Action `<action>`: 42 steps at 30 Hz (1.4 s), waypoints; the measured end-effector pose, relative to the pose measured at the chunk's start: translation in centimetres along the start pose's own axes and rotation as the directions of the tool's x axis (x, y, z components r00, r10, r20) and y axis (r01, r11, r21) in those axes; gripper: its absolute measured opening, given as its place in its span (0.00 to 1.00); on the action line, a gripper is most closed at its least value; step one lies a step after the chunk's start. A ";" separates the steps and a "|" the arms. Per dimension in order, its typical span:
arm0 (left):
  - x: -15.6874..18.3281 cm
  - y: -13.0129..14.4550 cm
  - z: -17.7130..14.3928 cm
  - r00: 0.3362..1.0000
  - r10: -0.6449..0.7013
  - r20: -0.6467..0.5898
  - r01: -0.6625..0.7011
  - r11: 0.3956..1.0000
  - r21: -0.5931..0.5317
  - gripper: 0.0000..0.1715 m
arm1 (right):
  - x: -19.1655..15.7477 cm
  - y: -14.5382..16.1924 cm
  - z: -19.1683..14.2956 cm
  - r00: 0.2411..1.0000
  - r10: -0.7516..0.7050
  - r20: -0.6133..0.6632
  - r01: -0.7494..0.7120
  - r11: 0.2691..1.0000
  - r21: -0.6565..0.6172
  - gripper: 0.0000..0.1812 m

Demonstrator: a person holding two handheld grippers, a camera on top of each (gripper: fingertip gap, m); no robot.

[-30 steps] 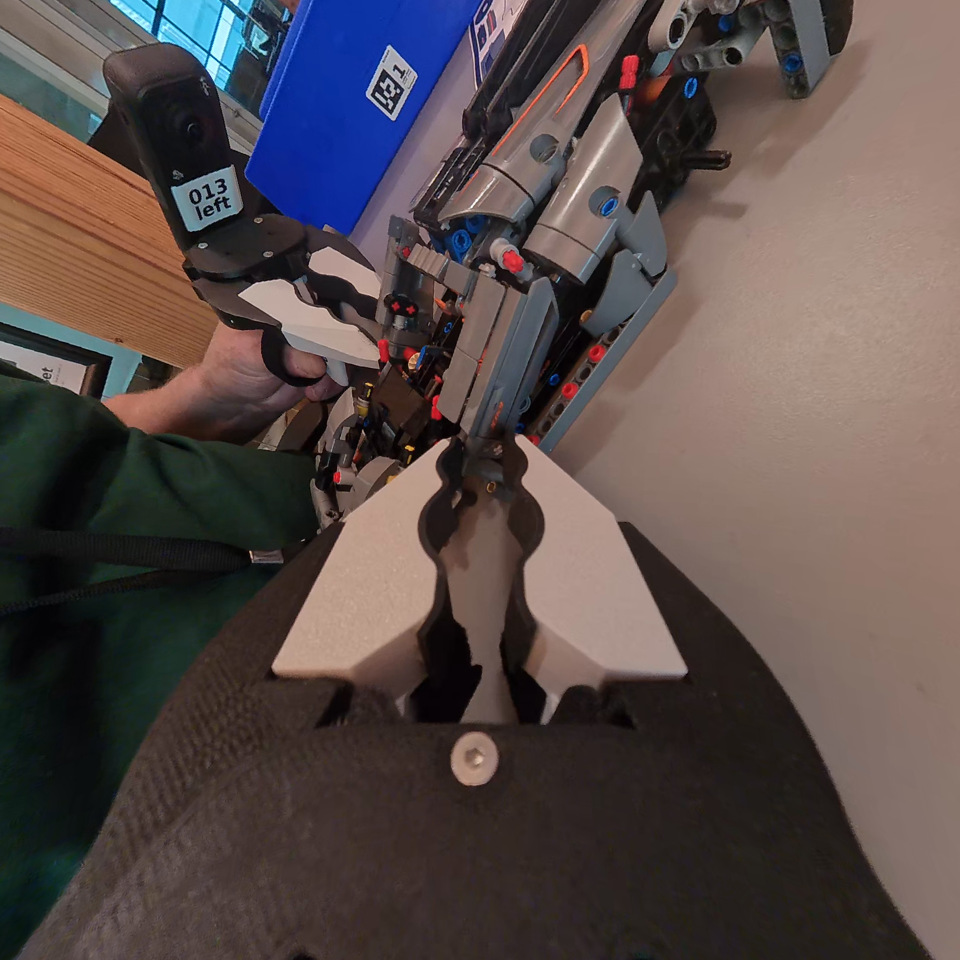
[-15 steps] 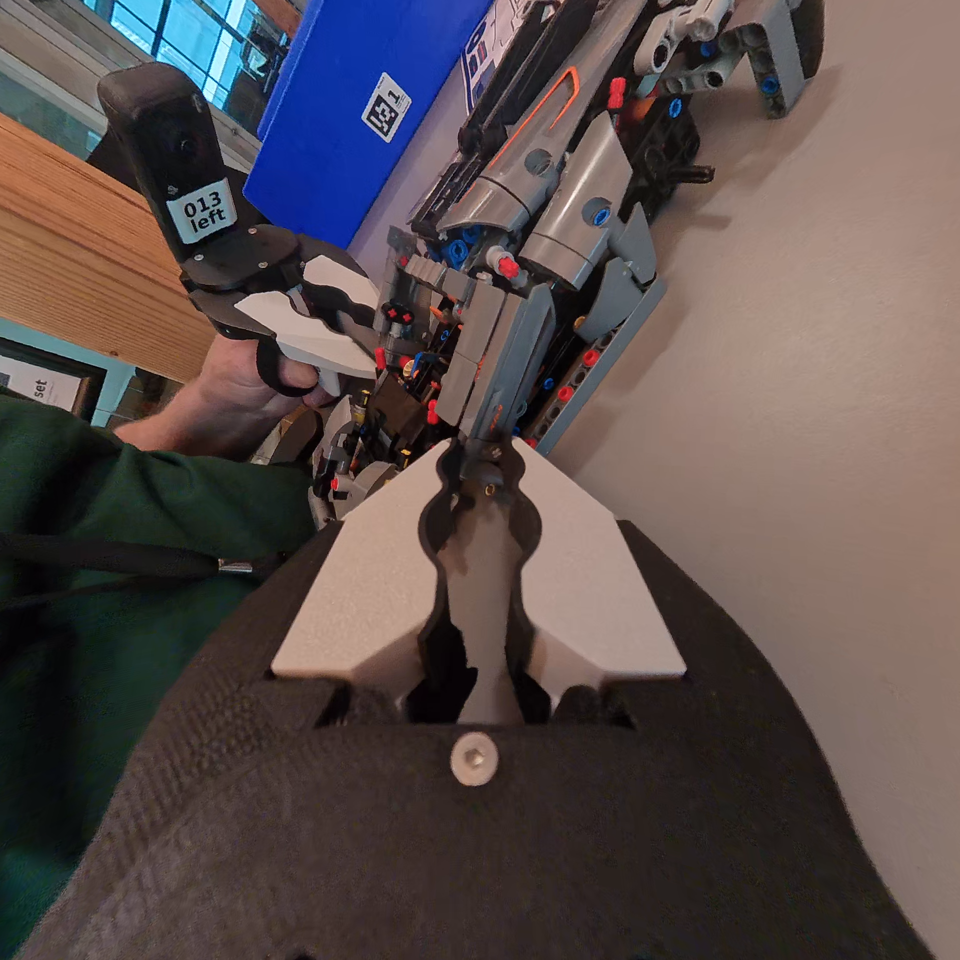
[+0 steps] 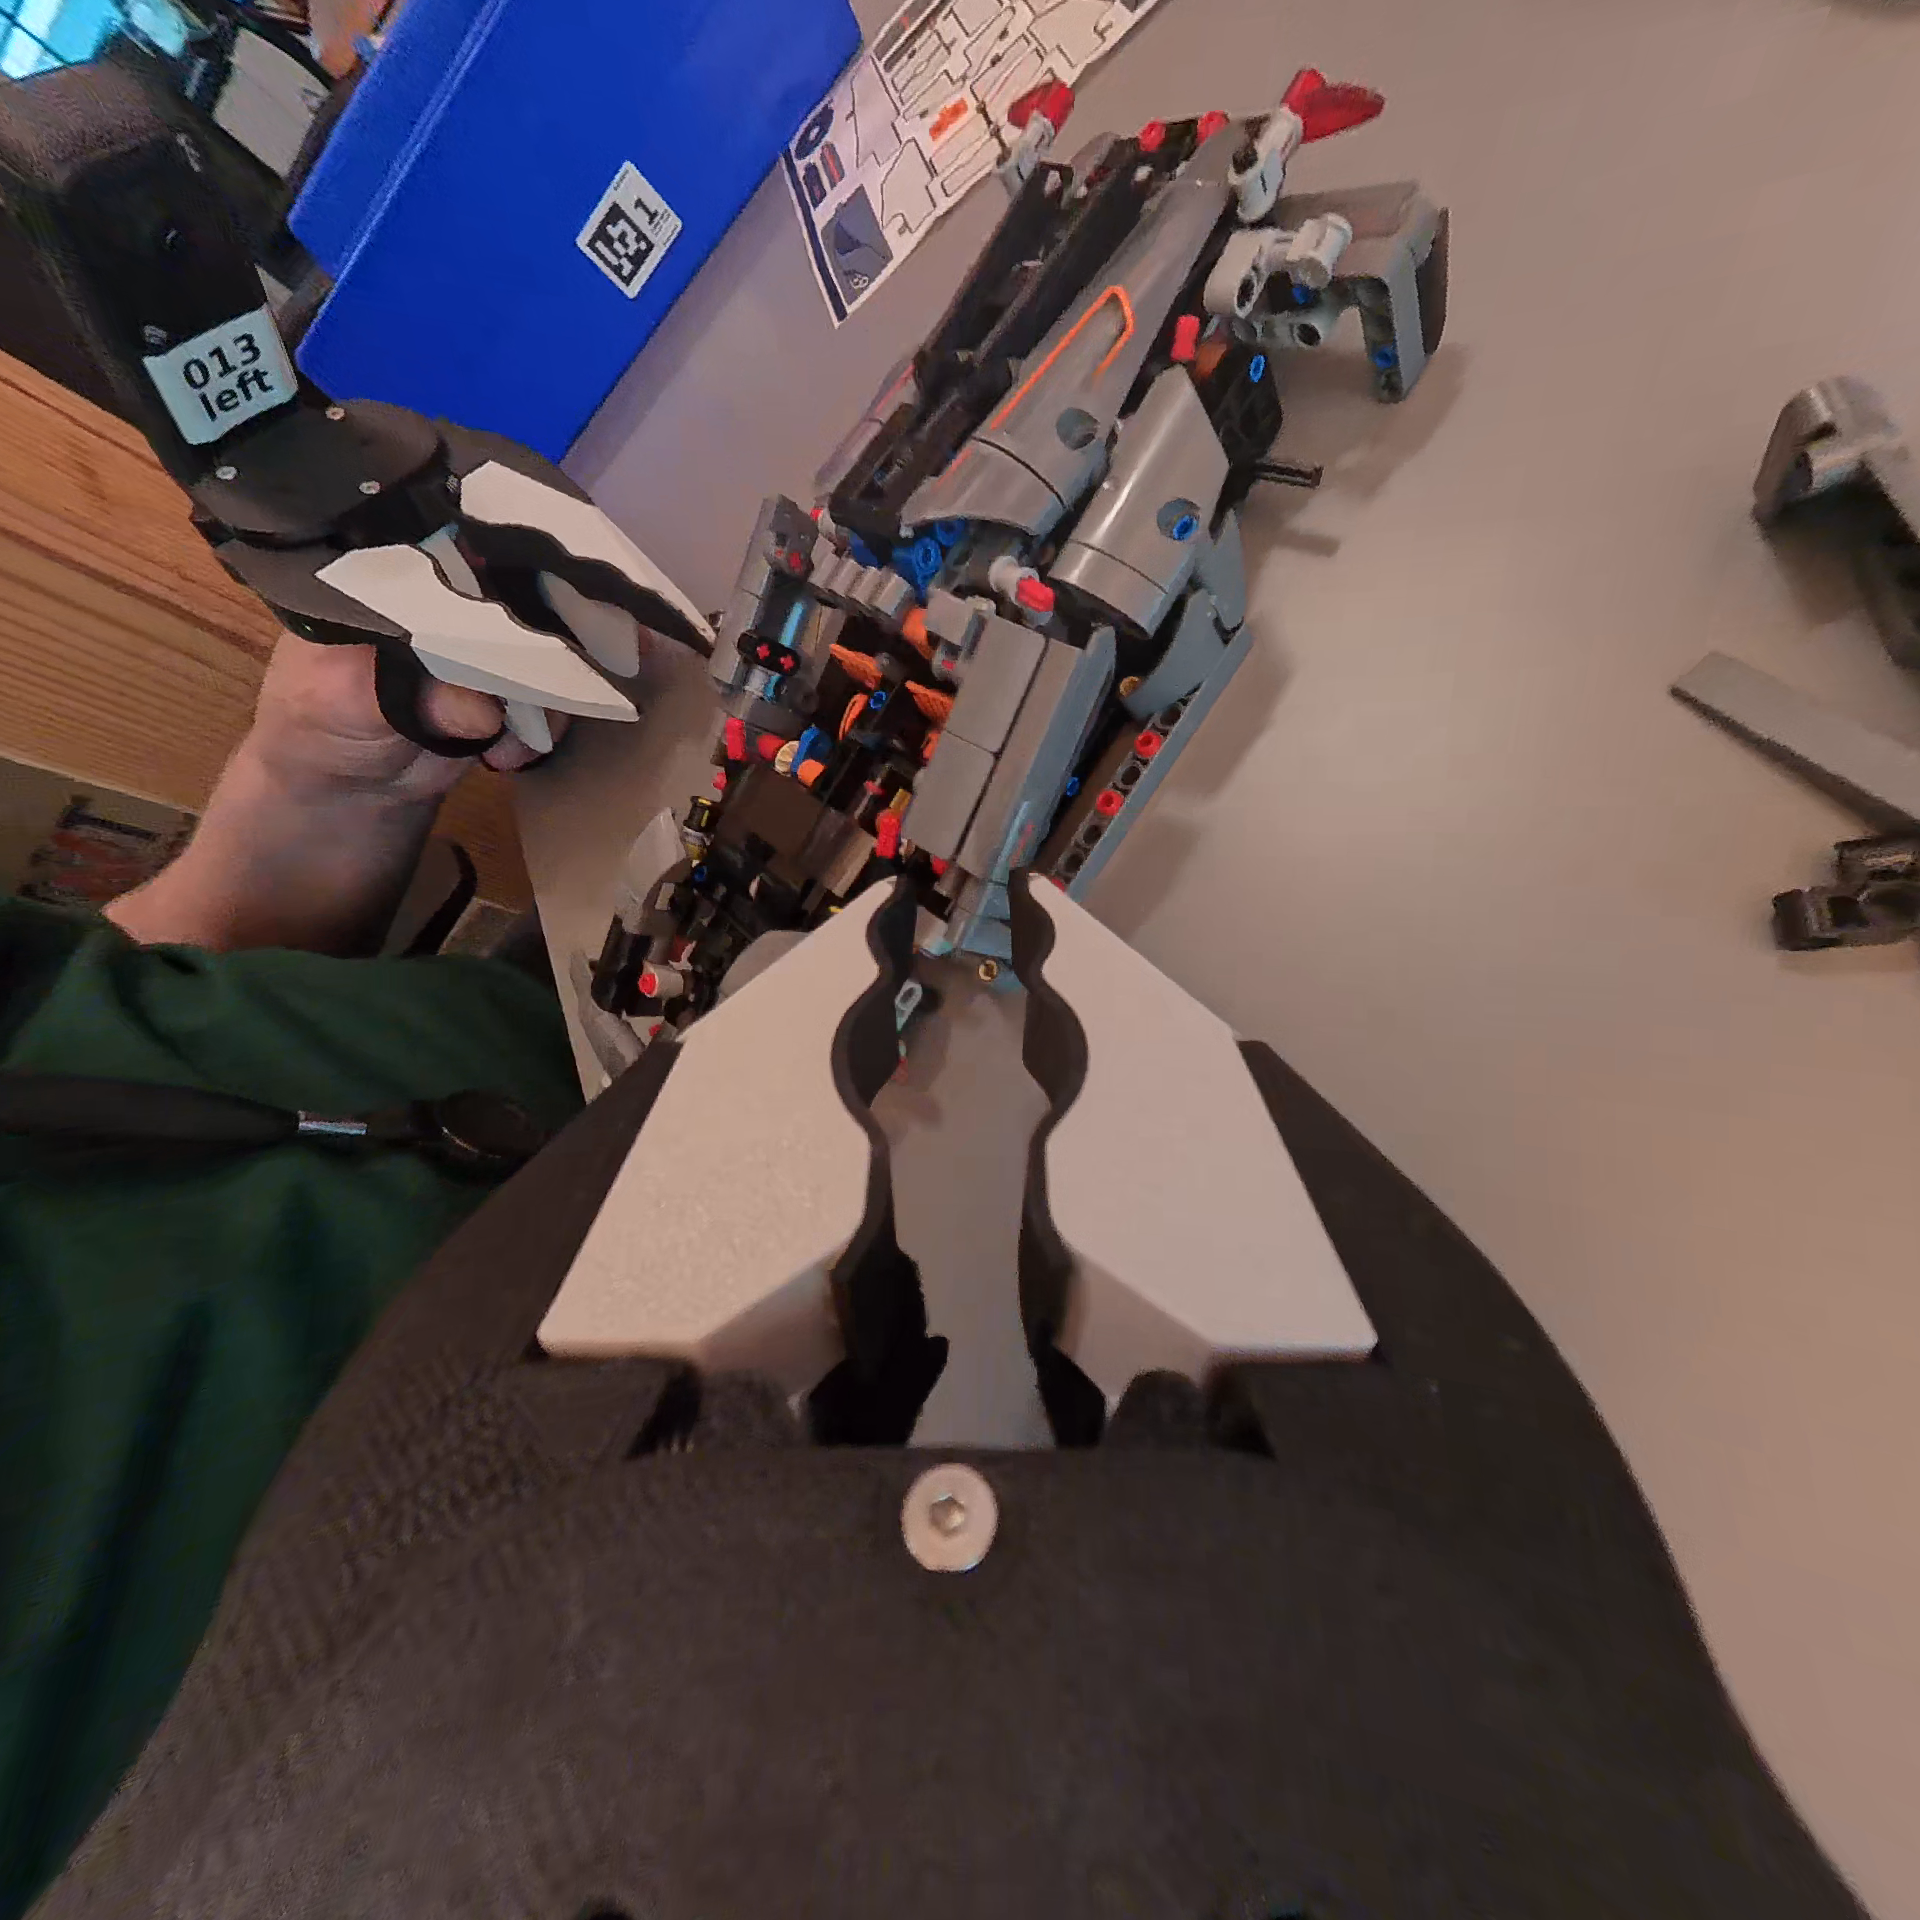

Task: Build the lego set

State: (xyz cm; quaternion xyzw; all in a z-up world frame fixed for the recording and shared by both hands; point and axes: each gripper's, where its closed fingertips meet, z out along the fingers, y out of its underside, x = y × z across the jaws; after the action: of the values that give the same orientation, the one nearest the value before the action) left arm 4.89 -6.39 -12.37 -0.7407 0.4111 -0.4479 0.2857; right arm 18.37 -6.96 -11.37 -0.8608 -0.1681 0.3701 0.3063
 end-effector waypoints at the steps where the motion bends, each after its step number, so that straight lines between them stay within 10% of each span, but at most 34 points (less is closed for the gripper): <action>1: -0.1 -0.2 -0.1 1.000 0.002 -0.012 -0.002 1.000 0.007 0.18 | -0.2 -0.2 0.0 1.000 -0.016 -0.025 0.016 1.000 0.000 0.09; 15: -1.5 -2.3 0.1 0.986 -0.058 -0.156 0.063 0.998 0.027 0.20 | -7.2 -3.0 5.0 0.950 -0.286 -0.127 0.277 0.957 -0.088 0.13; 42: -1.0 -3.6 2.5 0.943 -0.176 -0.283 0.174 0.984 -0.030 0.16 | -5.9 -2.5 8.1 0.915 -0.358 -0.183 0.315 0.921 -0.230 0.08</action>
State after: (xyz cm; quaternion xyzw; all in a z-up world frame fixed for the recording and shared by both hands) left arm 8.13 -3.63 -11.03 -0.7028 0.3816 -0.5724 0.1810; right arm 8.27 -4.83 -10.97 -0.8805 -0.3146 0.1948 0.2963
